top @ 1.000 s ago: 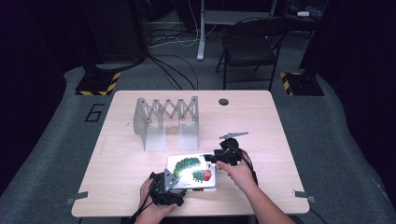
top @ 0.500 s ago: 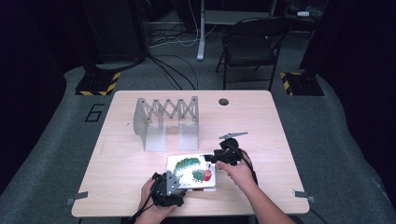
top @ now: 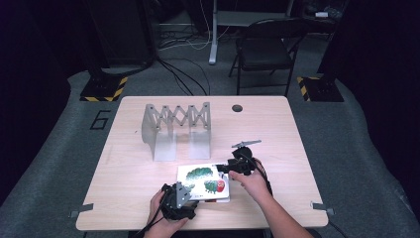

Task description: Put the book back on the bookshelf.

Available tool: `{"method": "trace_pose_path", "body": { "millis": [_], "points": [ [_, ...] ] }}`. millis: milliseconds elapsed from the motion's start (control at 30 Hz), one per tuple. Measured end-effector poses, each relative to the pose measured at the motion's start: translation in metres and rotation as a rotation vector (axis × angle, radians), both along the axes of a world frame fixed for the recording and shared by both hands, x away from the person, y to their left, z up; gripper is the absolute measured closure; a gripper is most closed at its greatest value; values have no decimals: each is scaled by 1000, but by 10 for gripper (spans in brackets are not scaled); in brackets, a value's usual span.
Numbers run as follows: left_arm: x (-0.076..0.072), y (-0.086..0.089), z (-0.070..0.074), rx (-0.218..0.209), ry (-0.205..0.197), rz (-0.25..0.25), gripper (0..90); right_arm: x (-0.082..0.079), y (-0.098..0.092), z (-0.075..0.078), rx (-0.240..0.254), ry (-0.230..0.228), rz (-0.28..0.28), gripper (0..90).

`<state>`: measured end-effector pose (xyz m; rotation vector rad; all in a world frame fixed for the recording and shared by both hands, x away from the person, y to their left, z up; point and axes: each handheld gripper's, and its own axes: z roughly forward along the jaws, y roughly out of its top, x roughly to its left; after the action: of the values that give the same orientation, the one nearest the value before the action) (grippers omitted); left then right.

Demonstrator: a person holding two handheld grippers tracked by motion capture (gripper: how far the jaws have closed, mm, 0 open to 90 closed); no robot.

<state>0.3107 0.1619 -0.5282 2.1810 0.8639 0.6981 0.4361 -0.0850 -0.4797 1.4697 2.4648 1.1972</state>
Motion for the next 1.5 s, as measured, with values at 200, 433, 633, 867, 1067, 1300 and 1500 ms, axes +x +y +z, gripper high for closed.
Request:
{"method": "trace_pose_path", "body": {
  "millis": [200, 433, 633, 867, 1067, 1300, 1500],
  "points": [
    [0, -1, 0, 0, -3, 5, 131, 4, -3, 0, 19, 14, -5, 359],
    [0, -1, 0, -2, -3, 6, 131, 9, -2, -2, 34, 34, 2, 352],
    [0, -1, 0, -3, 3, 0, 131, 14, 1, -7, 37, 47, 21, 351],
    [0, -1, -1, -12, -2, 4, 130, 17, 3, -9, 66, 109, 20, 351],
    [0, 0, -1, -11, -3, 1, 130, 19, 4, -11, 88, 141, 36, 364],
    [0, 0, -1, -11, -4, -1, 130, 19, 5, -8, 80, 136, 47, 381],
    [0, 0, -1, -11, -4, -2, 130, 20, 3, -10, 91, 158, 45, 404]
  ]
}}
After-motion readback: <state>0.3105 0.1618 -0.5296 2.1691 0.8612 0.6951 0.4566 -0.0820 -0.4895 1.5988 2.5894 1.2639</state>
